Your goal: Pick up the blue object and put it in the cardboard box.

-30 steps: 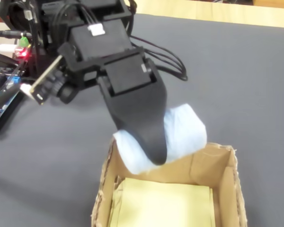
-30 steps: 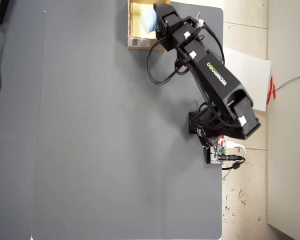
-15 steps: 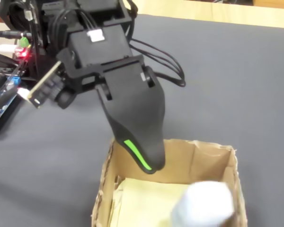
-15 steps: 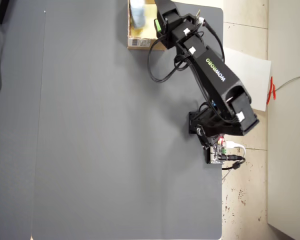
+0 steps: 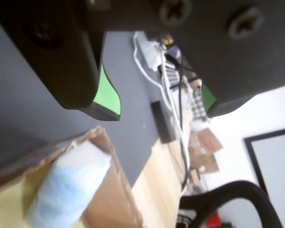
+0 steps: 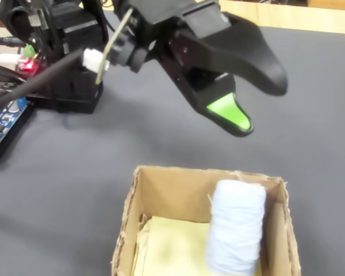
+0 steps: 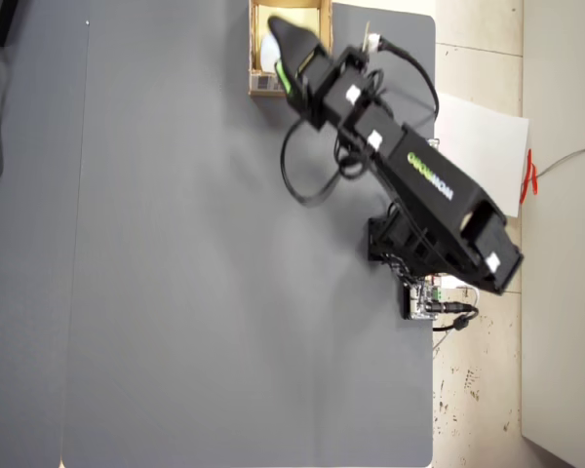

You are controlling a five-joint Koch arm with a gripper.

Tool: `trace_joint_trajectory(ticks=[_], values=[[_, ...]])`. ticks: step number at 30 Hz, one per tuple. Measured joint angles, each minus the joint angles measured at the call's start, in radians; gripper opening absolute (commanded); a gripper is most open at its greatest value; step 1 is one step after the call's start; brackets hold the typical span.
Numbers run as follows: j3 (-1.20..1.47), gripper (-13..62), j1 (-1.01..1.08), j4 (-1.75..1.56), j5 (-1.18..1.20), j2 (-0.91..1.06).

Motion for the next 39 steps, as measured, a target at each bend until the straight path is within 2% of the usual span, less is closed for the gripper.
trace_joint_trajectory(ticks=[1, 13, 17, 25, 39], values=[[0.080, 33.9, -0.075, -0.005, 0.038, 0.058], [0.413, 34.1, -0.388, -0.011, 0.095, 0.377], [0.515, 34.0, -0.506, -0.023, 0.097, 0.387], [0.658, 34.0, -0.604, -0.028, 0.100, 0.387], [0.830, 34.0, -0.617, -0.109, 0.103, 0.387]])
